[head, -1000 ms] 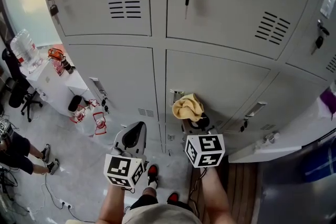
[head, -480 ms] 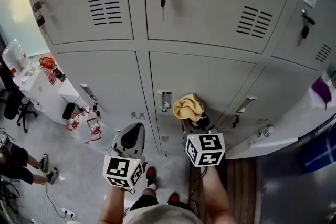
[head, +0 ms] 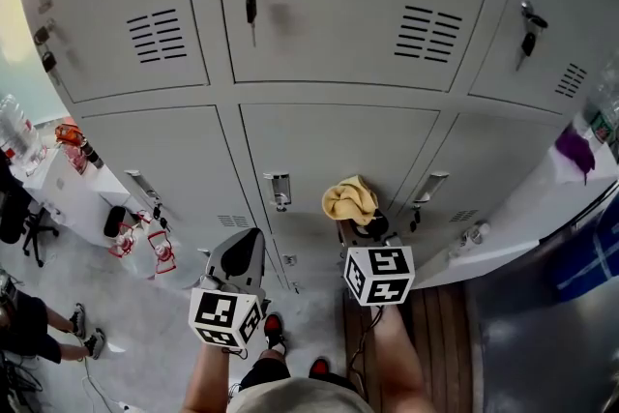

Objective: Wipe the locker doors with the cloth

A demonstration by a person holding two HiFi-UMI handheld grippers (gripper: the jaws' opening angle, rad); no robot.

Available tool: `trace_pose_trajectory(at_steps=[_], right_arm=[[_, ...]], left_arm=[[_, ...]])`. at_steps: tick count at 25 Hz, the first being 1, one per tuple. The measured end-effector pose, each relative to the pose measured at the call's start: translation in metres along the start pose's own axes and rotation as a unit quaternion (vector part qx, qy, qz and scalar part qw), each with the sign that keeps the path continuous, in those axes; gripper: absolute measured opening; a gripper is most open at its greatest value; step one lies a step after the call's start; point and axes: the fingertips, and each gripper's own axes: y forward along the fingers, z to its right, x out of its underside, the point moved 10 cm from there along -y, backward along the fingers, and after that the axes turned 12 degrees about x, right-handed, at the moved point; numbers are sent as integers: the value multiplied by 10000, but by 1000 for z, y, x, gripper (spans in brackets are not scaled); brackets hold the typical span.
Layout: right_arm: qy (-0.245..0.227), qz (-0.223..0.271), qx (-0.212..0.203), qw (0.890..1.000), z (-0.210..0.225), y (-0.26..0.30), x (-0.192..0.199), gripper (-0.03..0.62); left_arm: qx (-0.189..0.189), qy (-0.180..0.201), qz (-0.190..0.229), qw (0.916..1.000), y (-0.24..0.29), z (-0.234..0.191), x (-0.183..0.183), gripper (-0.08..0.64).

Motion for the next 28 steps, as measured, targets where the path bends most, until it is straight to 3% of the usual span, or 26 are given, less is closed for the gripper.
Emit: trace_pose_trajectory(at_steps=[16,28], right_arm=[[100,-61,744,9972,58,-13,5,183],[90,0,701,9975,54,-28,5,183]], left_arm=[[504,76,33,9987,32,22,-3,23],[514,66,8,9987,28,25,-2,23]])
